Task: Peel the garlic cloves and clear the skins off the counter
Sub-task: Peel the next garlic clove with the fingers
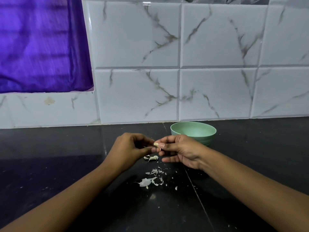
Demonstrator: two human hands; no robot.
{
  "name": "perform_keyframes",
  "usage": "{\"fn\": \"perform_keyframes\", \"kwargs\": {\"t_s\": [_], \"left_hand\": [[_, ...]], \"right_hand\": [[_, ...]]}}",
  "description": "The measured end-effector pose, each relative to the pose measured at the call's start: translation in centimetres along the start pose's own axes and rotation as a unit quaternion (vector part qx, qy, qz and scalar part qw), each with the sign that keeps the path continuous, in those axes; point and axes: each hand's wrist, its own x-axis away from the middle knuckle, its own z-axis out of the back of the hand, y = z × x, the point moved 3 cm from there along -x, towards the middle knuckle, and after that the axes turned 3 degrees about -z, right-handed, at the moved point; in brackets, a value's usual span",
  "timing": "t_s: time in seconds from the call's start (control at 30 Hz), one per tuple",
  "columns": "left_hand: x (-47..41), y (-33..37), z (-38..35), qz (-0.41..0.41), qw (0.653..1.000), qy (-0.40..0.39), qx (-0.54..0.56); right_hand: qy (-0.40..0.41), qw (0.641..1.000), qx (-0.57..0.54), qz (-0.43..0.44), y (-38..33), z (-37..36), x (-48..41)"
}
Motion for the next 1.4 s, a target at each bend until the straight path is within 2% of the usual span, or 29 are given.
{"fn": "perform_keyframes", "kwargs": {"t_s": [0.17, 0.33, 0.63, 0.97, 1.13, 1.4], "left_hand": [[0.1, 0.0, -0.2, -0.004, 0.992, 0.031, 0.125], [0.4, 0.4, -0.5, -0.002, 0.987, 0.06, 0.149], [0.7, 0.7, 0.1, -0.007, 0.99, 0.116, 0.084], [0.8, 1.1, 0.1, -0.025, 0.992, 0.117, 0.051], [0.7, 1.0, 0.0, -0.014, 0.989, 0.103, 0.102], [0.6, 0.9, -0.3, -0.021, 0.984, 0.094, 0.153]], "right_hand": [[-0.002, 0.999, -0.043, 0.018, -0.4, 0.1, 0.1], [0.009, 0.998, -0.043, 0.038, -0.5, -0.2, 0.3], [0.004, 0.999, -0.003, 0.044, -1.0, -0.4, 0.8], [0.042, 0.995, 0.069, 0.06, -1.1, -0.2, 0.9], [0.032, 0.994, 0.077, 0.075, -1.2, -0.3, 0.8], [0.062, 0.99, 0.096, 0.081, -1.2, -0.9, 0.6]]}}
